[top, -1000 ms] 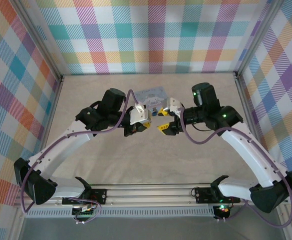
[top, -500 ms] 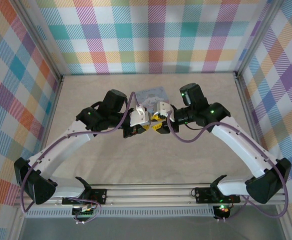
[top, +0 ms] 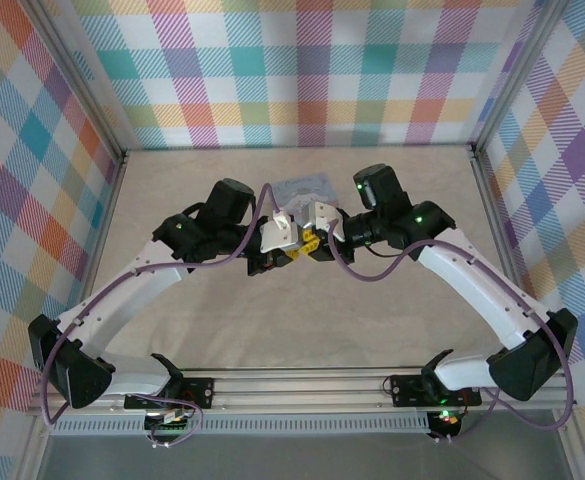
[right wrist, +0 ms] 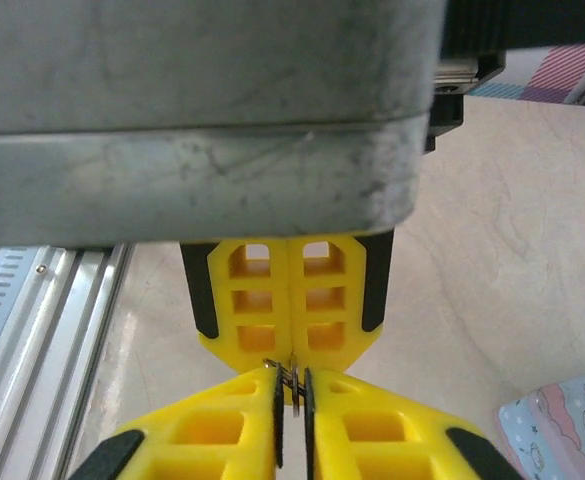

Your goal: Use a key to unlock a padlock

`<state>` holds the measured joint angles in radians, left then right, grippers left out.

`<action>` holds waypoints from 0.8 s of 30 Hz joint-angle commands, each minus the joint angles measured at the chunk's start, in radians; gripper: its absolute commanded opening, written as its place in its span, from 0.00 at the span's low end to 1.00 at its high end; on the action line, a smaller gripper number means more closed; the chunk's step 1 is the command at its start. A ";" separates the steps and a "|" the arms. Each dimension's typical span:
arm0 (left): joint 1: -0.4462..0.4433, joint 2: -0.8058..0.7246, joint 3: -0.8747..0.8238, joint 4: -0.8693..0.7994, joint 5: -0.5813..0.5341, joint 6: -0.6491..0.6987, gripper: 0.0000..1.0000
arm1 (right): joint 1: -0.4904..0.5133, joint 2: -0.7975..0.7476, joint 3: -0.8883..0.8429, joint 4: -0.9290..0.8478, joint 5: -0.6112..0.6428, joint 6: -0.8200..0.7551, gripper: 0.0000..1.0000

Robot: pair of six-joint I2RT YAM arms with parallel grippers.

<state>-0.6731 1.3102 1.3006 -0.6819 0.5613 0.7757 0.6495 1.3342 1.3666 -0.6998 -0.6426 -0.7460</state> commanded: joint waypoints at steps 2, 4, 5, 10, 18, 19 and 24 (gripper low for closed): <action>-0.017 0.010 0.031 0.004 0.017 0.016 0.00 | 0.010 0.014 0.038 -0.046 -0.015 -0.028 0.06; -0.017 0.010 0.028 0.005 0.014 0.019 0.00 | 0.010 0.017 0.041 -0.061 -0.008 -0.024 0.00; -0.016 0.010 0.025 0.006 0.010 0.019 0.00 | 0.011 0.018 0.040 -0.068 -0.005 -0.020 0.00; -0.017 0.002 0.009 0.018 0.001 0.009 0.05 | 0.010 -0.019 -0.006 -0.041 0.004 0.019 0.00; 0.047 -0.095 -0.094 0.173 0.100 -0.142 0.47 | -0.071 -0.167 -0.191 0.234 -0.072 0.226 0.00; 0.067 -0.114 -0.117 0.216 0.125 -0.181 0.50 | -0.083 -0.186 -0.216 0.278 -0.080 0.258 0.00; 0.159 -0.220 -0.281 0.606 0.127 -0.529 0.59 | -0.124 -0.266 -0.345 0.555 -0.053 0.466 0.00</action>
<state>-0.5484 1.1416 1.0843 -0.3626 0.6586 0.4873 0.5358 1.1007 1.0679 -0.3809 -0.6731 -0.4442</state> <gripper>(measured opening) 0.582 0.048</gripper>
